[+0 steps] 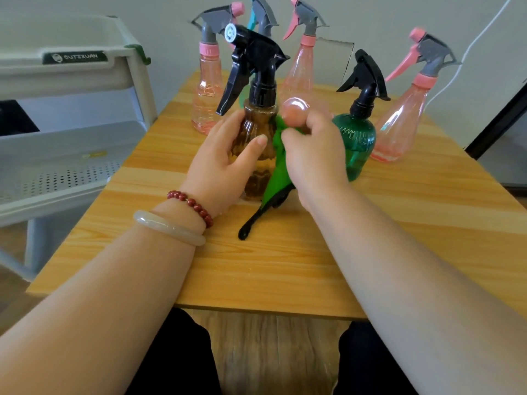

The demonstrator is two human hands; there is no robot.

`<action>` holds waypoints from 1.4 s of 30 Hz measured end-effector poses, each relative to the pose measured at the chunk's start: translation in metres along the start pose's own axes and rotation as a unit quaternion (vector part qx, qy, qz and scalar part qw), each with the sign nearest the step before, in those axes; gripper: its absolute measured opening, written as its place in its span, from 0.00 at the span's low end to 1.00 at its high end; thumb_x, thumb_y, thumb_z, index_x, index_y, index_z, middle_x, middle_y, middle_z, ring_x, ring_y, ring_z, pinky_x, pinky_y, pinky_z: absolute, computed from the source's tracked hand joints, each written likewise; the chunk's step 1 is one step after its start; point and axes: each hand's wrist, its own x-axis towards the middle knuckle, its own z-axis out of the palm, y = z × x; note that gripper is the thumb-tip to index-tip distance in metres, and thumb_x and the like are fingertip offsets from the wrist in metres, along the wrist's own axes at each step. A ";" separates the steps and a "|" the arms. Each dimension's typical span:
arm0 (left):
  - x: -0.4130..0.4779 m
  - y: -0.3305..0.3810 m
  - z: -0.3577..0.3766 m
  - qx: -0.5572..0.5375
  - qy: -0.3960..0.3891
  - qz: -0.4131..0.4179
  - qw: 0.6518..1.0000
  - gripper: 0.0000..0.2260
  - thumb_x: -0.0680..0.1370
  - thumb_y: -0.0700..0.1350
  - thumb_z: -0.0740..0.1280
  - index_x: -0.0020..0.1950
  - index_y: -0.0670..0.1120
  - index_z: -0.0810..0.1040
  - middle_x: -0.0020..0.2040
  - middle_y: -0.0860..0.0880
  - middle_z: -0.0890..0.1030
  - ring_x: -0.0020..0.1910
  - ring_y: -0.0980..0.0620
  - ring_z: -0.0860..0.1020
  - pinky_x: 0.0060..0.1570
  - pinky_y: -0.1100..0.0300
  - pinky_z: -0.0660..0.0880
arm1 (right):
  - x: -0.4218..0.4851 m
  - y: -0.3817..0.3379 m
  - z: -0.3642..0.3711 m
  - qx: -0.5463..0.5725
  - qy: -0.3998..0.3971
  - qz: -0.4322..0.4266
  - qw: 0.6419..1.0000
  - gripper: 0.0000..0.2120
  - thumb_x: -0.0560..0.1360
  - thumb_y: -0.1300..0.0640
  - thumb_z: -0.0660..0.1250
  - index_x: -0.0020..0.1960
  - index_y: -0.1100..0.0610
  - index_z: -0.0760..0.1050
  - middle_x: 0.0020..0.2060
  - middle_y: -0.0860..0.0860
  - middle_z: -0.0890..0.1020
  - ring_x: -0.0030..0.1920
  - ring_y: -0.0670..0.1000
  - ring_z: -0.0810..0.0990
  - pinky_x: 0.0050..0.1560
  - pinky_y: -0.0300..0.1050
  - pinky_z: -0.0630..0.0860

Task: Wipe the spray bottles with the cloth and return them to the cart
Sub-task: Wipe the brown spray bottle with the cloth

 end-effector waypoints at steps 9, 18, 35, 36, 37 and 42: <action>-0.003 0.005 0.001 -0.032 0.002 -0.018 0.999 0.17 0.83 0.47 0.61 0.71 0.49 0.65 0.53 0.62 0.75 0.48 0.74 0.76 0.44 0.78 0.71 | -0.001 -0.002 -0.004 0.079 0.006 0.026 0.997 0.11 0.76 0.64 0.67 0.41 0.48 0.78 0.37 0.48 0.83 0.41 0.53 0.83 0.48 0.56 0.81; -0.002 0.005 0.000 -0.032 0.010 -0.041 0.999 0.21 0.81 0.54 0.63 0.72 0.52 0.66 0.60 0.58 0.76 0.58 0.64 0.75 0.57 0.70 0.72 | -0.009 0.024 -0.009 -0.087 -0.043 0.017 0.995 0.10 0.77 0.62 0.65 0.48 0.47 0.77 0.47 0.46 0.80 0.42 0.48 0.80 0.45 0.49 0.81; 0.000 0.004 -0.002 -0.043 0.042 -0.056 0.997 0.17 0.81 0.50 0.63 0.70 0.52 0.68 0.55 0.62 0.77 0.54 0.66 0.77 0.49 0.74 0.73 | 0.001 0.009 -0.007 -0.020 -0.035 -0.048 0.998 0.14 0.75 0.62 0.70 0.40 0.43 0.76 0.42 0.41 0.80 0.42 0.43 0.80 0.44 0.38 0.79; -0.001 0.004 -0.002 -0.042 0.041 -0.051 0.997 0.17 0.81 0.50 0.63 0.70 0.52 0.69 0.55 0.61 0.77 0.54 0.66 0.76 0.49 0.75 0.72 | 0.002 0.004 -0.004 0.006 -0.016 -0.075 0.997 0.14 0.75 0.61 0.70 0.40 0.42 0.75 0.41 0.40 0.80 0.42 0.40 0.80 0.43 0.34 0.78; -0.001 0.004 -0.002 -0.041 0.040 -0.048 0.997 0.17 0.82 0.50 0.63 0.70 0.51 0.69 0.56 0.61 0.77 0.54 0.66 0.76 0.50 0.75 0.72 | 0.002 0.000 -0.001 0.022 0.000 -0.096 0.995 0.14 0.75 0.61 0.71 0.40 0.42 0.75 0.41 0.40 0.80 0.41 0.39 0.79 0.41 0.33 0.77; -0.002 0.004 -0.004 -0.034 0.027 -0.047 0.998 0.20 0.82 0.50 0.61 0.73 0.51 0.65 0.52 0.65 0.74 0.50 0.72 0.74 0.46 0.78 0.71 | -0.002 0.013 -0.007 -0.070 -0.031 -0.096 0.992 0.10 0.75 0.63 0.70 0.44 0.47 0.78 0.38 0.40 0.79 0.35 0.41 0.78 0.36 0.33 0.76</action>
